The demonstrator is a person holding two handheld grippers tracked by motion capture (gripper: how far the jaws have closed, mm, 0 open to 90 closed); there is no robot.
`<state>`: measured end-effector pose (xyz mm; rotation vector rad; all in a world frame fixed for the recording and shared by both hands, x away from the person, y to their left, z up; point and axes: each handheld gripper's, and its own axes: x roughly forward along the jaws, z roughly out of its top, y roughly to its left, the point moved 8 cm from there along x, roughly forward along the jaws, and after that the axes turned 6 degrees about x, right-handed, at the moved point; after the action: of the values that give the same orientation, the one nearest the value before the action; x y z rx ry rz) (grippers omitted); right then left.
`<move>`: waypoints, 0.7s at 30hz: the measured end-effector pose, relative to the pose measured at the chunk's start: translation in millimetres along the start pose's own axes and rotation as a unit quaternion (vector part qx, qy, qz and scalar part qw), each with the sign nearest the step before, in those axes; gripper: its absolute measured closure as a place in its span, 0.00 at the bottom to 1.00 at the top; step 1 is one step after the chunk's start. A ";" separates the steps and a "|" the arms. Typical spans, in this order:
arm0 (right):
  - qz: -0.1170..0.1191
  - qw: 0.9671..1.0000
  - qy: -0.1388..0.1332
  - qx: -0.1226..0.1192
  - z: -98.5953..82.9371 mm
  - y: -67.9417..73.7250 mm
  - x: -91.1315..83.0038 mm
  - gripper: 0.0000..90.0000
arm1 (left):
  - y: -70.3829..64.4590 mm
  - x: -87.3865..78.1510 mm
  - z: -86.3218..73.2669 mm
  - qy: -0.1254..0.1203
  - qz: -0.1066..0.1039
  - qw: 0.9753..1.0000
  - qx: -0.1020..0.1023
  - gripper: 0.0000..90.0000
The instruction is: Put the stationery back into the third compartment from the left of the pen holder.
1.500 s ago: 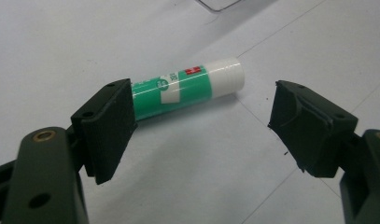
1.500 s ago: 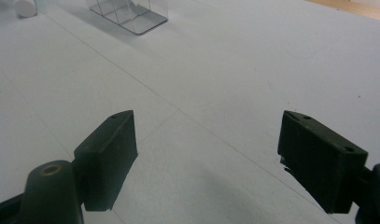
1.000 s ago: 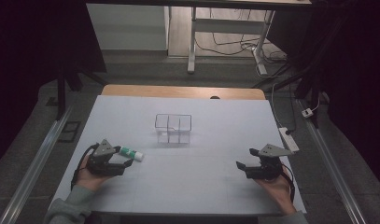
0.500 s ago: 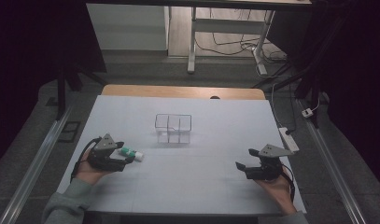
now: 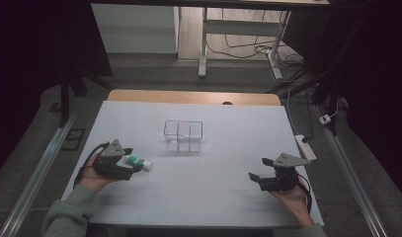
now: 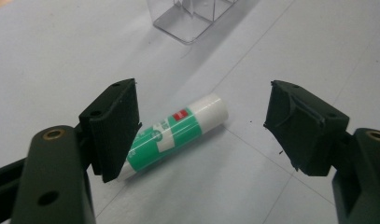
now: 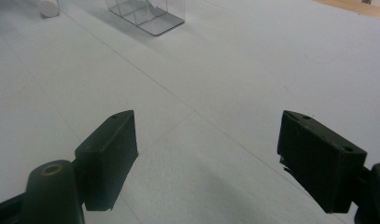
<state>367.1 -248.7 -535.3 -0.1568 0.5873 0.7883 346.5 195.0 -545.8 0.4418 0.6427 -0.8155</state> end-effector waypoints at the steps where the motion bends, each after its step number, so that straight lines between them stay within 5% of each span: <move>1: 0.001 1.000 0.001 -0.001 0.0 0.4 0.0 0.22 | -0.1 0.5 0.5 0.001 -0.002 1.000 0.002 0.28; 14: 0.001 1.000 0.002 -0.001 -0.2 -0.8 1.9 0.22 | 3.4 1.2 5.6 0.001 -0.030 0.999 0.024 0.30; 21: 0.006 1.000 -0.001 0.002 0.1 -0.1 2.4 0.22 | 8.3 -4.3 16.5 0.003 -0.034 0.998 0.056 0.31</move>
<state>368.5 -247.3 -536.6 -0.1484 0.5890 0.7985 356.6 192.6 -529.9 0.5268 0.6223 -0.9178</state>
